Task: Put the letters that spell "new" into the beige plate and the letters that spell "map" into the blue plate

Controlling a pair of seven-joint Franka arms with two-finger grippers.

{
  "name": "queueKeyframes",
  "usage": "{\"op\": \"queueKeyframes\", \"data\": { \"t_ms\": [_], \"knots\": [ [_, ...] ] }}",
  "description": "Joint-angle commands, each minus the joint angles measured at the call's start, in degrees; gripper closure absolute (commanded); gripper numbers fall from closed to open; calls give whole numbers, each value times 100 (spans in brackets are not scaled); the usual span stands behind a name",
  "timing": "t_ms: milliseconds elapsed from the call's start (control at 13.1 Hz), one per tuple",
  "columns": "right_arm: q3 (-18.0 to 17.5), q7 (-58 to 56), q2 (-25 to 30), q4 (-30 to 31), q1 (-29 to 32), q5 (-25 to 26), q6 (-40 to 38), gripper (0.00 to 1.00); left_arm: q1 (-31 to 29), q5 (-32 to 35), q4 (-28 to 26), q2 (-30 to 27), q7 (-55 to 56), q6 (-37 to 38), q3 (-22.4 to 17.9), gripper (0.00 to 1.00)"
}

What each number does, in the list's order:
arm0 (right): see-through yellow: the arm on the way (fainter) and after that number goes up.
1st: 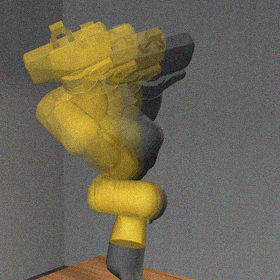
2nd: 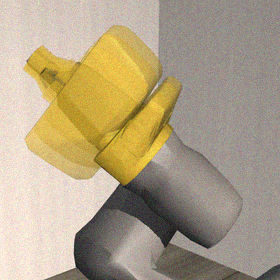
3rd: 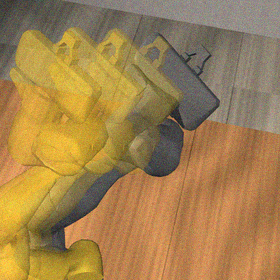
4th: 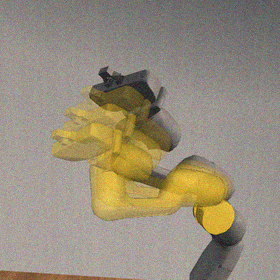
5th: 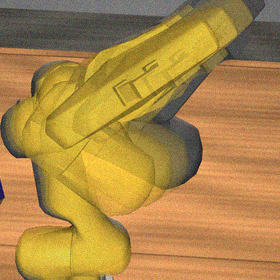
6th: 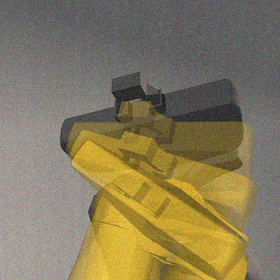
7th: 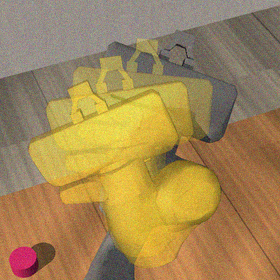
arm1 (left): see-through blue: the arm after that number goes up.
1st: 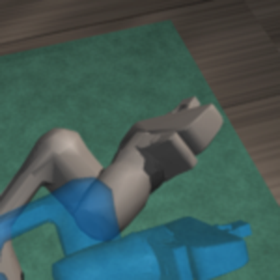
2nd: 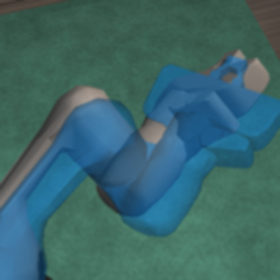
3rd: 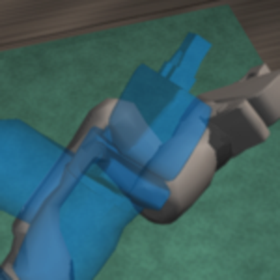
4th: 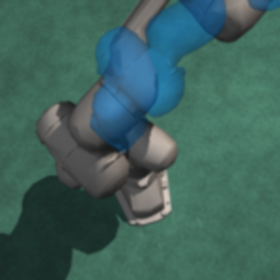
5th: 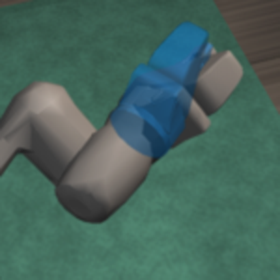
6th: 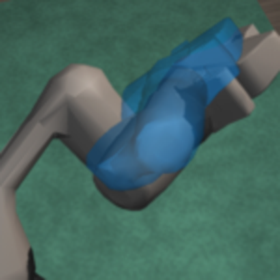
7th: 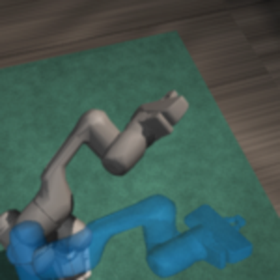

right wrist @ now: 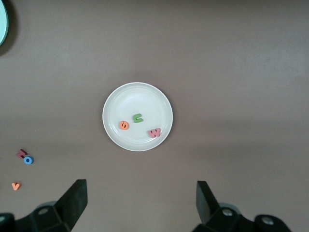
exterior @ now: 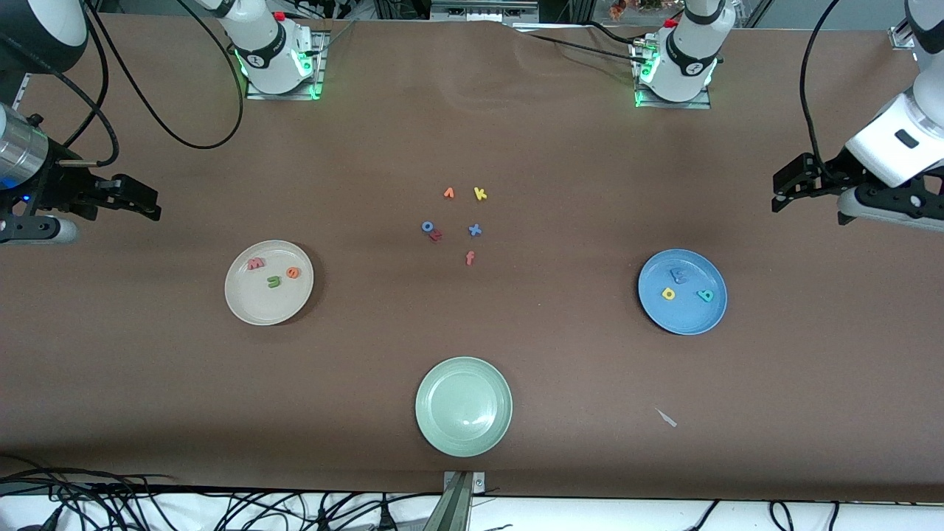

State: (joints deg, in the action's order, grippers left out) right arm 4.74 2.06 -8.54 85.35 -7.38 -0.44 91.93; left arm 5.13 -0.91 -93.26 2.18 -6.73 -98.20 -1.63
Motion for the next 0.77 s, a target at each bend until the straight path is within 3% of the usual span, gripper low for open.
{"op": "queueKeyframes", "data": {
  "t_ms": [0, 689],
  "knots": [
    [0, -39, -60, -159, 35, -44, -87, 0, 75, -147, 53, 80, 250, 64, -65, 0],
    [-9, -39, -69, -159, 35, -52, -70, 0, 110, -164, 589, 625, 295, 12, -39, 0]
  ]
}}
